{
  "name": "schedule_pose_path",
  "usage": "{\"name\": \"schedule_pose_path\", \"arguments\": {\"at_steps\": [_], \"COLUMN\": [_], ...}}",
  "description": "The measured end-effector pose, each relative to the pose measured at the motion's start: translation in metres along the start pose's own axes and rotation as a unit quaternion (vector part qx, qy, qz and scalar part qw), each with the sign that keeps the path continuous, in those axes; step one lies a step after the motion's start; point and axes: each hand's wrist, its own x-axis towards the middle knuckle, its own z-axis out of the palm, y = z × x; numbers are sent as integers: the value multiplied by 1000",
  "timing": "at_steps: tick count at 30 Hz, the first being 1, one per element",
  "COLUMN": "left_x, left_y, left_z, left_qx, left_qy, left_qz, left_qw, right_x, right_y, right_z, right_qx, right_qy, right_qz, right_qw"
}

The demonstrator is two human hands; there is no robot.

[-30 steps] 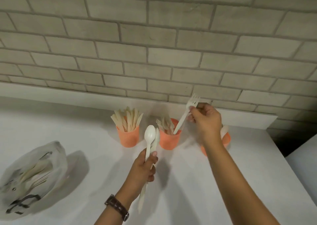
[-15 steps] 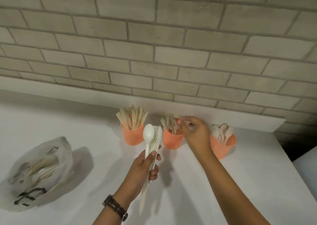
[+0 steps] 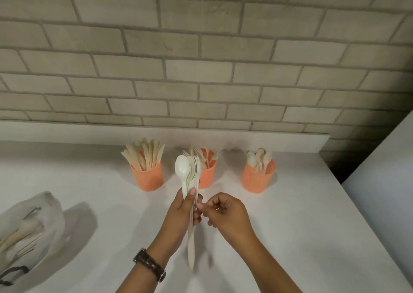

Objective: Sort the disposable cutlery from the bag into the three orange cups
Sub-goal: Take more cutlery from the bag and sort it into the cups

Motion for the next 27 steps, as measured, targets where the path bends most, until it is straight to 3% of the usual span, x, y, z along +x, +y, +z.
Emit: {"name": "schedule_pose_path", "arguments": {"at_steps": [6,11,20,27], "left_x": [-3,-6,-12,-19], "left_y": [-6,-5,-7,-8], "left_z": [9,7,-13,-57], "left_qx": [47,24,59,51], "left_qy": [-8,0,29,144], "left_qz": [-6,4,8,-8], "left_qw": [999,1000,998,988], "right_x": [1,8,20,51], "right_y": [-7,-14,-20,-56], "right_z": [1,1,24,40], "right_qx": [66,104,150,183], "right_qy": [45,0,-36,0], "right_qz": [26,74,71,-33], "right_qw": [996,992,985,983]}}
